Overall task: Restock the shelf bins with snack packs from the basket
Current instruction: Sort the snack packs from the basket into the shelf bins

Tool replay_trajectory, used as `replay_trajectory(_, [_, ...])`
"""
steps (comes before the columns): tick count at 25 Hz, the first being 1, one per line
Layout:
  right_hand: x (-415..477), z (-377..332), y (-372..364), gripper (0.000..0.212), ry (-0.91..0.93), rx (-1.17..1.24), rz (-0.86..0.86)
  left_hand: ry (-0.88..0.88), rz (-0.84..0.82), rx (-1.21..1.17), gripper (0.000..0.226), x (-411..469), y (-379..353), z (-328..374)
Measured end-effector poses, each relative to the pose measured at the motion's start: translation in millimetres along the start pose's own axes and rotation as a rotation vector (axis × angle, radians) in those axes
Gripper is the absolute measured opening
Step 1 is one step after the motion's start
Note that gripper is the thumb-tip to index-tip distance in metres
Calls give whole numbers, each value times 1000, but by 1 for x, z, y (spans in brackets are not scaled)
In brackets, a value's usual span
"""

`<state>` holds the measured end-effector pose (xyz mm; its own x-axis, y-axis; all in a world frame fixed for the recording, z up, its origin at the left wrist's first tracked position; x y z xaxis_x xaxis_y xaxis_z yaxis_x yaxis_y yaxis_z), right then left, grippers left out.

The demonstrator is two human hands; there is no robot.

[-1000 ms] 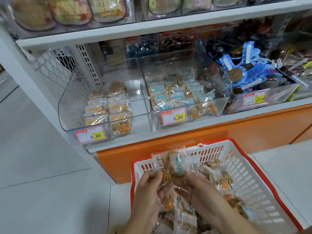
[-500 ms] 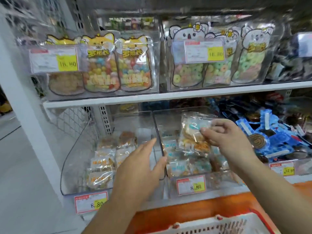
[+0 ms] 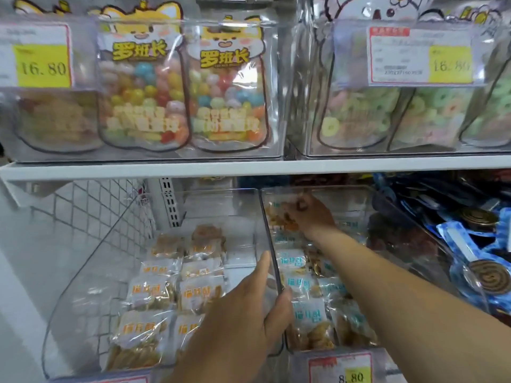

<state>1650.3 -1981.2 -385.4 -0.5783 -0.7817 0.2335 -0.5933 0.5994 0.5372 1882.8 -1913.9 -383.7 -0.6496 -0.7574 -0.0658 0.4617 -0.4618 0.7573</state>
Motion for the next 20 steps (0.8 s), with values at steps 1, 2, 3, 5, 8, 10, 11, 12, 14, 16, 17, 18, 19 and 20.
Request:
replay_trajectory(1, [0,2,-2,32,11,-22,-12,3,-18,-8,83,0,-2,-1])
replay_trajectory(2, [0,3,-1,45,5,-17,-11,6,-32,-17,84,1,-3,-2])
replay_trajectory(3, [2,7,0,56,-14,6,0,8,-40,-22,84,2,-4,-3])
replay_trajectory(5, [0,8,-2,62,-24,-29,-5,7,-43,-22,84,3,-5,-5])
replay_trajectory(8, [-6,12,-15,63,-61,-134,-108,16,-52,-44,83,3,-6,-8])
replay_trajectory(10, [-10,10,-8,72,-106,-134,-113,14,-45,-69,79,2,-5,-9])
replay_trajectory(11, [-12,6,1,74,-104,-147,-88,12,-20,-79,75,0,-4,-9])
replay_trajectory(12, [-19,-2,14,70,-74,-156,-39,9,19,-73,71,-2,0,-9])
replay_trajectory(14, [-51,-23,49,48,62,-140,110,0,119,-10,65,-9,7,-4])
replay_trajectory(16, [-118,-45,83,24,233,-50,264,-60,289,14,61,-23,20,7])
replay_trajectory(17, [-157,-54,98,18,315,20,340,-133,400,2,58,-35,26,15])
replay_trajectory(18, [-194,-53,108,19,371,78,407,-218,497,-7,55,-48,30,23])
replay_trajectory(19, [-228,-38,112,20,369,113,447,-296,556,-19,52,-63,26,30])
replay_trajectory(20, [-256,-11,107,21,317,112,460,-360,575,-38,49,-76,18,33])
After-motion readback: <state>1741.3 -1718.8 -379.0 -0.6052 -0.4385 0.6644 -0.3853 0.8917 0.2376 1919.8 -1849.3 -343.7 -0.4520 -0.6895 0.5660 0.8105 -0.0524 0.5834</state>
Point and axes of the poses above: each hand's wrist, its own x-axis towards the middle knuckle, its own y-axis out of the back of the hand, z = x × y, the point moved 8 cm from there along x, towards the middle knuckle, and after that the axes turned 10 degrees about y, right-handed, at the moved point
